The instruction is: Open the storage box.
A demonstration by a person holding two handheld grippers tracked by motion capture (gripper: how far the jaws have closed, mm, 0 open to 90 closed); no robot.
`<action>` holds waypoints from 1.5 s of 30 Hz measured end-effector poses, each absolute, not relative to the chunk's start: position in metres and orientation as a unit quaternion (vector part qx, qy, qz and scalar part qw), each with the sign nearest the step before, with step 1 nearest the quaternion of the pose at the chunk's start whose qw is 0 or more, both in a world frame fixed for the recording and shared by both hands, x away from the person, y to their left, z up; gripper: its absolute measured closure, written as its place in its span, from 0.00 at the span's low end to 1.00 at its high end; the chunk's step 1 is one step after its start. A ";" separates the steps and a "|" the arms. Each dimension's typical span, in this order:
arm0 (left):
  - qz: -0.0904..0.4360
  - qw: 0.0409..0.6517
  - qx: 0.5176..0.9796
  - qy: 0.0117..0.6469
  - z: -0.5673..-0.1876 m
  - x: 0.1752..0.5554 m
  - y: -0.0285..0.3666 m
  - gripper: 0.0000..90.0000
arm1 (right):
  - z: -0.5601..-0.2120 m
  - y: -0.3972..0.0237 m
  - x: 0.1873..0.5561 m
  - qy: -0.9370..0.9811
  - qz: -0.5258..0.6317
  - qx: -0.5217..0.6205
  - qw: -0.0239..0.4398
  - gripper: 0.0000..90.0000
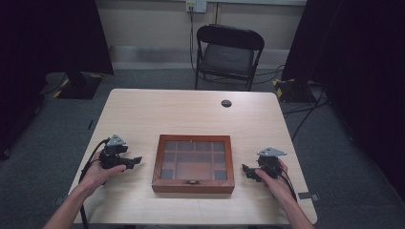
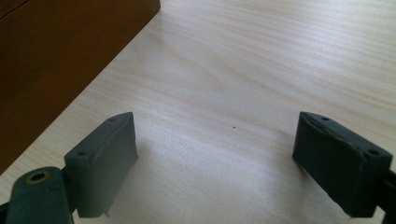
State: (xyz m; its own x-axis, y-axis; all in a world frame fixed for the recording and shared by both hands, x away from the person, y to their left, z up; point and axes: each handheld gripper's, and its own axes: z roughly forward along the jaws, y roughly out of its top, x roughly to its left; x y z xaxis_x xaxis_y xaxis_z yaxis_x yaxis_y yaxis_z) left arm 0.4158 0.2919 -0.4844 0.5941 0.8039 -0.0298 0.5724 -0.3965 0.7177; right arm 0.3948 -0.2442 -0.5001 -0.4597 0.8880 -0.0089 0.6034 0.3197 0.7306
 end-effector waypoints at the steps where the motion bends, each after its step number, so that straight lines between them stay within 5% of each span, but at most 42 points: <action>1: 0.160 0.358 0.820 0.416 -0.482 0.415 0.290 0.22 | -0.500 -0.244 0.395 0.785 0.338 0.475 0.210 0.14; 20: 0.118 0.414 0.841 0.326 -0.438 0.395 0.243 0.43 | -0.500 -0.244 0.395 0.785 0.338 0.475 0.210 0.14; 29: 0.092 0.436 0.849 0.284 -0.428 0.383 0.210 0.42 | -0.500 -0.244 0.395 0.785 0.338 0.475 0.210 0.14; 45: 0.030 0.439 0.866 0.237 -0.419 0.385 0.149 0.59 | -0.500 -0.244 0.396 0.785 0.339 0.475 0.210 0.13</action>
